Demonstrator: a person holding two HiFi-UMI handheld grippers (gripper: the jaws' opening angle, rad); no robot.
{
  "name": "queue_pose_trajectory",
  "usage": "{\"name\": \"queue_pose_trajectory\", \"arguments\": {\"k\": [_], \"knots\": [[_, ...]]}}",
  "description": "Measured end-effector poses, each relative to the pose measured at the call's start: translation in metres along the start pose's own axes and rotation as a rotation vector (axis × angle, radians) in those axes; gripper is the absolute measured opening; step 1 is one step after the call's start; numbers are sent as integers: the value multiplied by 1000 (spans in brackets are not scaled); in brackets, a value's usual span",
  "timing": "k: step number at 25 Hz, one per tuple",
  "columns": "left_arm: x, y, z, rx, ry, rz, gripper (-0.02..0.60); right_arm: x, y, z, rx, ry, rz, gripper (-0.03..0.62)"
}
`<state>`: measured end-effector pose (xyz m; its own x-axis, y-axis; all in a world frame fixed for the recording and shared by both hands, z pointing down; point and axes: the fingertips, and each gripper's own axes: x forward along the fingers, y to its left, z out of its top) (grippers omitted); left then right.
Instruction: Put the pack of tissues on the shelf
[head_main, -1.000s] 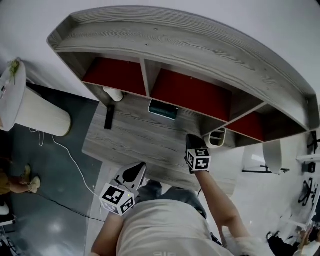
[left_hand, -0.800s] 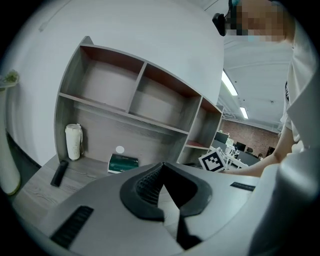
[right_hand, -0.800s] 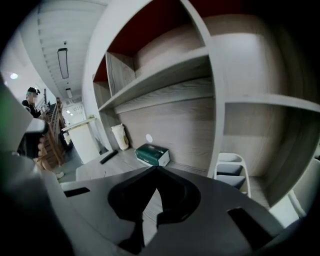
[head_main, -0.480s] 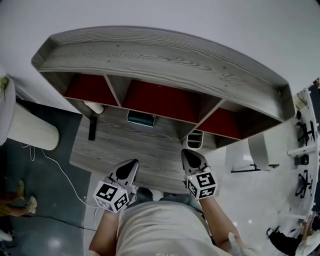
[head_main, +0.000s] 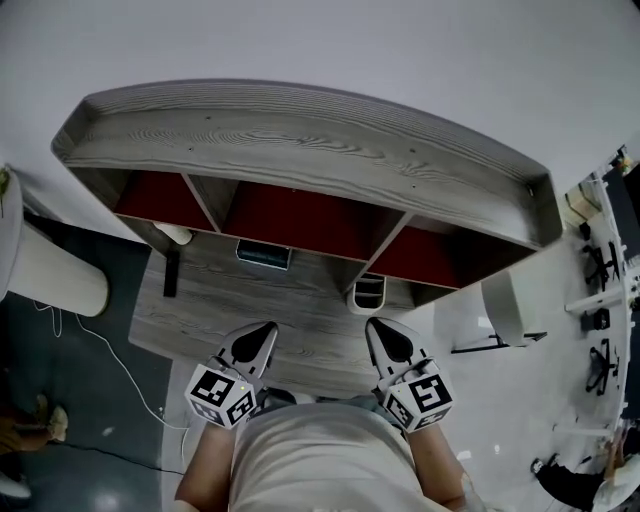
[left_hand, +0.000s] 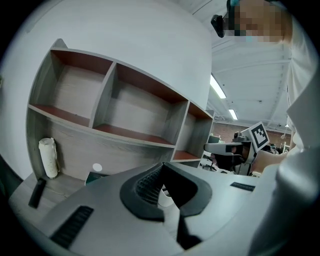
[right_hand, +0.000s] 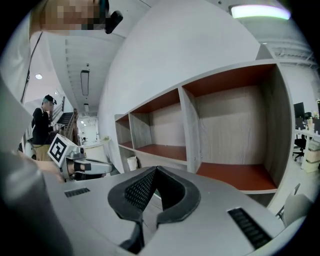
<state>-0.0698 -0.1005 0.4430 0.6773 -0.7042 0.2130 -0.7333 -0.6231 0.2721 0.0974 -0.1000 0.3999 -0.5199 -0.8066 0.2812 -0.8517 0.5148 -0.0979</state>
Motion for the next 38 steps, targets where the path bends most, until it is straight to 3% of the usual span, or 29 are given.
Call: {"name": "queue_pose_trajectory", "arguments": {"k": [11,17,38], "knots": [[13,0,16,30,-16,-28,15,-4,-10,23,7,-62,-7,28],[17,2,20,41,-11,-39,15,5,-9,22,-30,-58,-5,28],[32,-16,15,51,18,-12,15,0,-30,4,9,-51,24,28]]}}
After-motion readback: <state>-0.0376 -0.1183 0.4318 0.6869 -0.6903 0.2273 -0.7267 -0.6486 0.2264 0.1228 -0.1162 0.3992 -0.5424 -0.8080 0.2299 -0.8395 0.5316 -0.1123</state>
